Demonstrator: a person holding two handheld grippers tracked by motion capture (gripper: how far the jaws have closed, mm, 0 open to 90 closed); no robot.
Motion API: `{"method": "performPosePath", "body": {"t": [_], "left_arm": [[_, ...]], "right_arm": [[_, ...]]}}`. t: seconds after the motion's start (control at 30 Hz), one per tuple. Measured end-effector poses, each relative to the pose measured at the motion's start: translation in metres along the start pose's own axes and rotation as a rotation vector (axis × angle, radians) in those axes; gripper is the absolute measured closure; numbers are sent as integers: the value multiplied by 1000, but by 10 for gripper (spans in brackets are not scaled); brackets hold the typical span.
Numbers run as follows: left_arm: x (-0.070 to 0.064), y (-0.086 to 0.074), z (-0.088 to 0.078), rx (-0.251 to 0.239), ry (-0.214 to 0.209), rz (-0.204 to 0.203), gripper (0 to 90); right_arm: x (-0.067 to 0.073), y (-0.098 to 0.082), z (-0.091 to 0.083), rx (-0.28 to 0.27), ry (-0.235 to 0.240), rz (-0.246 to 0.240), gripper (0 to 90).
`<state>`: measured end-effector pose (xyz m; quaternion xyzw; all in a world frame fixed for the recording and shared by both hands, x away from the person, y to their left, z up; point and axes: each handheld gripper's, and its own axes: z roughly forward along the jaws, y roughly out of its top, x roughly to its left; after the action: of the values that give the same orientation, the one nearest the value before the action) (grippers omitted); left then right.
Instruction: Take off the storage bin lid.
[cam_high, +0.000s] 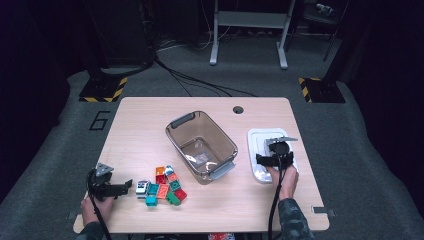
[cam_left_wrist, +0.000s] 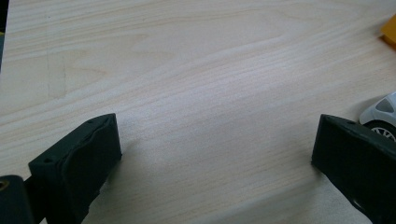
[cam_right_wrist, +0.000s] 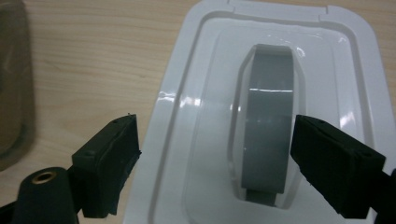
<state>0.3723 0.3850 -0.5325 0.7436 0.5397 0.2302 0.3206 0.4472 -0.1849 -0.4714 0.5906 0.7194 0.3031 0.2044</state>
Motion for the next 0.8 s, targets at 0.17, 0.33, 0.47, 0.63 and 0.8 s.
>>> {"method": "performPosePath", "body": {"t": [0.17, 0.33, 0.47, 0.63, 0.8], "left_arm": [[0, 0, 0, -1, 0, -1, 11], [0, 0, 0, 1, -2, 1, 12], [0, 0, 0, -6, -1, -2, 12], [0, 0, 0, -6, -2, -2, 11], [-2, 1, 1, -6, 17, -20, 11]], "right_arm": [[14, -18, -10, -24, 65, -49, 72], [39, -40, -11, -36, 129, -137, 0], [60, -51, -9, -38, 178, -199, 0], [87, -63, -1, -22, 206, -268, 0], [92, -77, 7, -32, 260, -268, 0]]}}
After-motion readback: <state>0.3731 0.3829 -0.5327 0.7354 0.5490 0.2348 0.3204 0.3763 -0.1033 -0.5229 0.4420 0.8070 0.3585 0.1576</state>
